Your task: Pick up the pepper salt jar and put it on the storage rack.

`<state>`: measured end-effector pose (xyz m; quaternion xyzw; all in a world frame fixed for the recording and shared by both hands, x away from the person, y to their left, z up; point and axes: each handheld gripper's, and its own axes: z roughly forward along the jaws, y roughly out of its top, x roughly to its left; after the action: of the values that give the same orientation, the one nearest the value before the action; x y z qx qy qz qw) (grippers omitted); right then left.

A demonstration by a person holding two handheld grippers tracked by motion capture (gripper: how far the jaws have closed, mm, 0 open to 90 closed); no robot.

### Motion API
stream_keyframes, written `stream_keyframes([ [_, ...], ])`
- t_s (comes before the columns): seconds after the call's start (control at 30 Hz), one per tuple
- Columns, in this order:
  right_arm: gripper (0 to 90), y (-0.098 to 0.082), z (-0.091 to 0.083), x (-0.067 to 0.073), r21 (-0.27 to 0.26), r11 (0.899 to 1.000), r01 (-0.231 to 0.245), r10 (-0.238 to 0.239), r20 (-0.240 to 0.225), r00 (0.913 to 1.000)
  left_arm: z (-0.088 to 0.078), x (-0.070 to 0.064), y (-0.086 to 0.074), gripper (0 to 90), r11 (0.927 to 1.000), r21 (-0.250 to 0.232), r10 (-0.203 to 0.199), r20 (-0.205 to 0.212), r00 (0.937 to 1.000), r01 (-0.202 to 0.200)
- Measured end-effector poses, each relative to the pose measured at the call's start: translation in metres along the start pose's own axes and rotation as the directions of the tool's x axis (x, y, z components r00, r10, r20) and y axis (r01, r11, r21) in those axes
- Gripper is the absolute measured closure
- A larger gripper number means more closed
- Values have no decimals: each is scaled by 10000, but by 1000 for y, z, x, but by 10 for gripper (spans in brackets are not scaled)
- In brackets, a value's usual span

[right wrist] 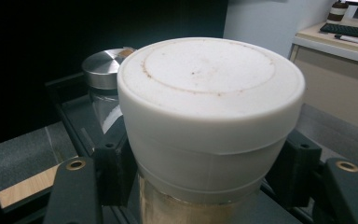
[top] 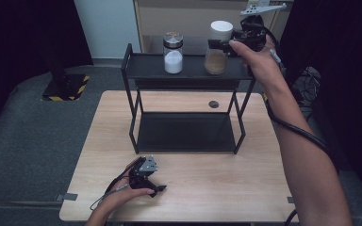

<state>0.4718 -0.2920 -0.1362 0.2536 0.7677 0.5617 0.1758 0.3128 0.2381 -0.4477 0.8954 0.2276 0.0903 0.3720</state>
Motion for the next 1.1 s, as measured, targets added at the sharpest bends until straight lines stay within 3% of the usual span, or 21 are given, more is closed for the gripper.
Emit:
stream_keyframes([
  [0.63,361,-3,10,-3,220,9997,-79,77,106,9999,0,0,0,0,10000,3,-4,16,10000,4],
  [1.1,358,0,9,2,392,9992,60,-69,231,9997,0,0,0,0,10000,-1,-8,13,10000,8],
])
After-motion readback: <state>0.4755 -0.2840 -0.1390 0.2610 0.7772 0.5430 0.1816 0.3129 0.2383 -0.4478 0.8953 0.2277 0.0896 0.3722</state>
